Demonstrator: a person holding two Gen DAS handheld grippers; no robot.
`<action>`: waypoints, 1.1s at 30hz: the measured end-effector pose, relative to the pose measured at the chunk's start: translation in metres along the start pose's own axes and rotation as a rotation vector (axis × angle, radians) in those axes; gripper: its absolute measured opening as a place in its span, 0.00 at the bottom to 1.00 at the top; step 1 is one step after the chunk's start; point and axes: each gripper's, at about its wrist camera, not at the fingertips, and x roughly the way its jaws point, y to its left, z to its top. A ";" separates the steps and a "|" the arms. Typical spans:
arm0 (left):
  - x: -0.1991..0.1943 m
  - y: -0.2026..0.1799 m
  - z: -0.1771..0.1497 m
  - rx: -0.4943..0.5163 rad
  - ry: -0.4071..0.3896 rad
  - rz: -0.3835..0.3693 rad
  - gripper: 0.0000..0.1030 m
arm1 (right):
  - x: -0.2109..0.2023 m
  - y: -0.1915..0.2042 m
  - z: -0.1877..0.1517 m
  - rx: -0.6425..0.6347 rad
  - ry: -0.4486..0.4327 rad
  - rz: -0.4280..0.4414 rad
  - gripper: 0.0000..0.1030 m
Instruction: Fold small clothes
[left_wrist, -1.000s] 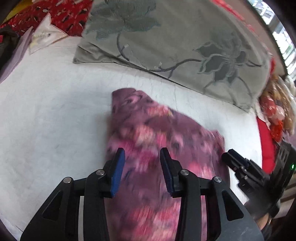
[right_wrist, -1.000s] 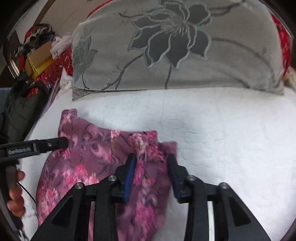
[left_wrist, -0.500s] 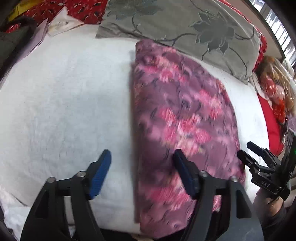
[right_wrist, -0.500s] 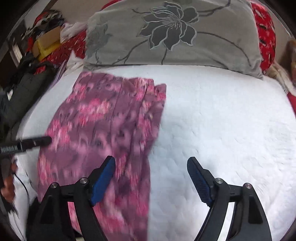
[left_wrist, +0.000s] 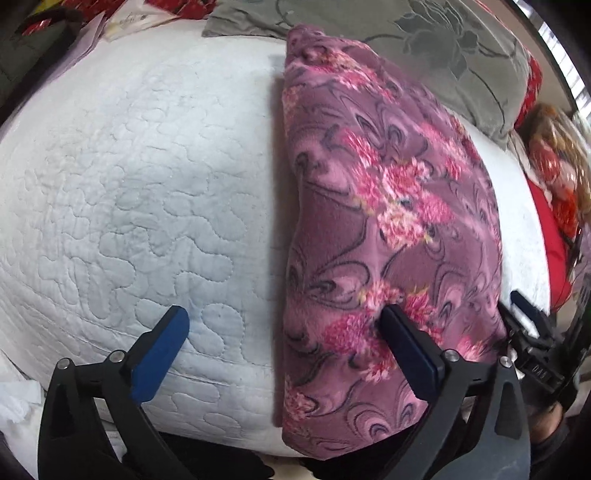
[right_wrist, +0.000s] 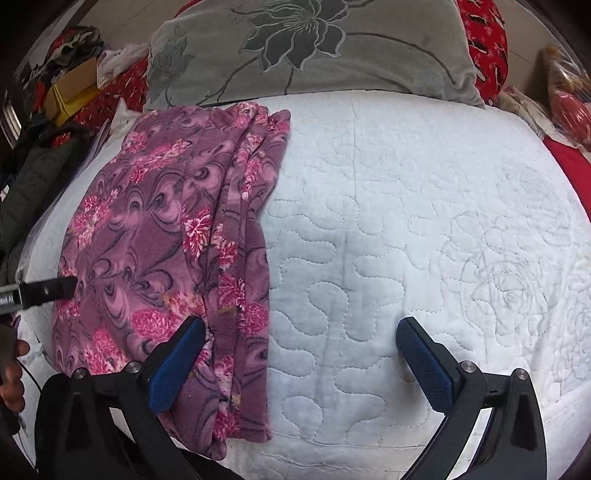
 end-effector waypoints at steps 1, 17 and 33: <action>0.000 -0.002 -0.001 0.009 -0.004 0.007 1.00 | -0.001 0.001 -0.001 0.001 -0.009 0.001 0.99; -0.002 0.005 -0.012 0.058 -0.019 0.004 1.00 | 0.001 0.001 0.004 -0.002 0.066 -0.009 0.99; -0.068 0.008 -0.074 0.194 -0.206 0.154 1.00 | -0.082 -0.002 -0.033 0.023 -0.052 -0.204 1.00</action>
